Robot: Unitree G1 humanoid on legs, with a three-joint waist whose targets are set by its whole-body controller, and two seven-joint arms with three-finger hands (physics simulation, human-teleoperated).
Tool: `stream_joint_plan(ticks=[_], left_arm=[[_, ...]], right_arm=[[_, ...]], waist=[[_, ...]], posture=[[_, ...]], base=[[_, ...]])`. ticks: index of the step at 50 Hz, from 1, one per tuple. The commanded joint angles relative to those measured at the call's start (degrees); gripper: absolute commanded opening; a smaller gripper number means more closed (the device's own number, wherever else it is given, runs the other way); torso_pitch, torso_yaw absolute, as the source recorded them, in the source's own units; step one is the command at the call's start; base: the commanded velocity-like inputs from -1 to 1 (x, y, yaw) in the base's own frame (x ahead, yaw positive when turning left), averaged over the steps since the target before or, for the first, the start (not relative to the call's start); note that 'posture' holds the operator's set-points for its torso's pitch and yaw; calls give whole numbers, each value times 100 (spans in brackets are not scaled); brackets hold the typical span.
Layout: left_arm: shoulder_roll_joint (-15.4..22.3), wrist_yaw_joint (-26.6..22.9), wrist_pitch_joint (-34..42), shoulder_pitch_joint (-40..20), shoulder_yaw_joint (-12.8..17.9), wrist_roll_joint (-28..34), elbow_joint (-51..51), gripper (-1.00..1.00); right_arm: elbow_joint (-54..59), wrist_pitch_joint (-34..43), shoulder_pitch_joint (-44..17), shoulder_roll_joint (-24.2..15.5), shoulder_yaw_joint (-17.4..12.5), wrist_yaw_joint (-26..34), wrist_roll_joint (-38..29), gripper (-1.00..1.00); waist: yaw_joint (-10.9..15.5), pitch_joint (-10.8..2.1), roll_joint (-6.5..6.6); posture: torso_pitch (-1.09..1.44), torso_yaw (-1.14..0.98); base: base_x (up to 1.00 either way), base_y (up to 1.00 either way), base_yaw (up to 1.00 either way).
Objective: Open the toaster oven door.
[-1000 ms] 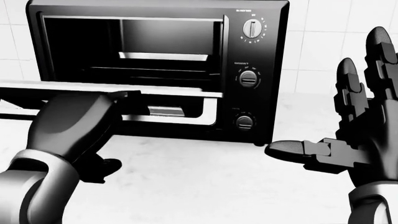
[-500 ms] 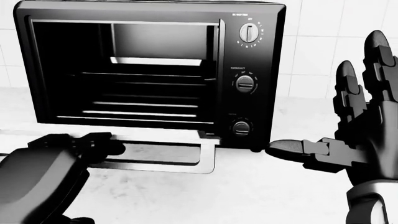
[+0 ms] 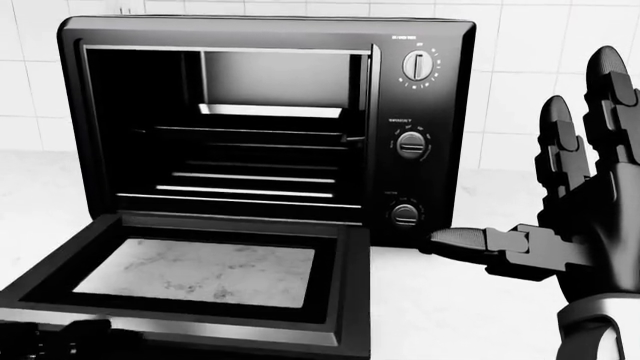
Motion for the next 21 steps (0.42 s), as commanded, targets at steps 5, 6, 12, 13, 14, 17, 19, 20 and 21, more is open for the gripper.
stream_joint_plan(ticks=[5, 6, 12, 13, 14, 17, 19, 20, 21], left_arm=[[-284, 14, -847, 112, 938, -712, -67, 34], [-327, 10, -941, 91, 1017, -736, -8, 34], [-533, -164, -1150, 24, 1362, -910, -19, 34], [-542, -186, -1147, -14, 1380, -914, -16, 34], [-554, -216, -1147, -22, 1386, -926, -38, 34], [-557, -251, -1138, -79, 1385, -908, -33, 34], [-562, -319, -1110, -76, 1404, -952, -114, 34], [-546, -301, -1112, -107, 1416, -943, -67, 34], [-537, -268, -1136, -117, 1420, -924, -18, 34]], right_arm=[[-148, -105, -154, -34, -5, 1, 1, 100], [-154, -99, -155, -34, -3, 0, -1, 100], [-240, -9, -175, -47, -24, -28, 21, 100], [-243, -4, -177, -52, -40, -25, 32, 100], [-233, -9, -181, -54, -43, -23, 32, 100], [-223, -10, -190, -59, -57, -22, 44, 100], [-231, 4, -201, -71, -71, -29, 58, 100], [-232, 9, -205, -72, -71, -34, 60, 100], [-230, 9, -206, -73, -69, -35, 60, 100]], waist=[[9, 65, 40], [12, 64, 44], [24, 59, 57], [22, 61, 55], [22, 62, 53], [20, 57, 59], [18, 52, 67], [15, 50, 72], [11, 53, 75]], posture=[[-65, 0], [-65, 0], [-65, 0], [-65, 0], [-65, 0], [-65, 0], [-65, 0], [-65, 0], [-65, 0]], base=[[0, 0, 0], [0, 0, 0], [0, 0, 0], [0, 0, 0], [0, 0, 0], [0, 0, 0], [0, 0, 0], [0, 0, 0], [0, 0, 0]])
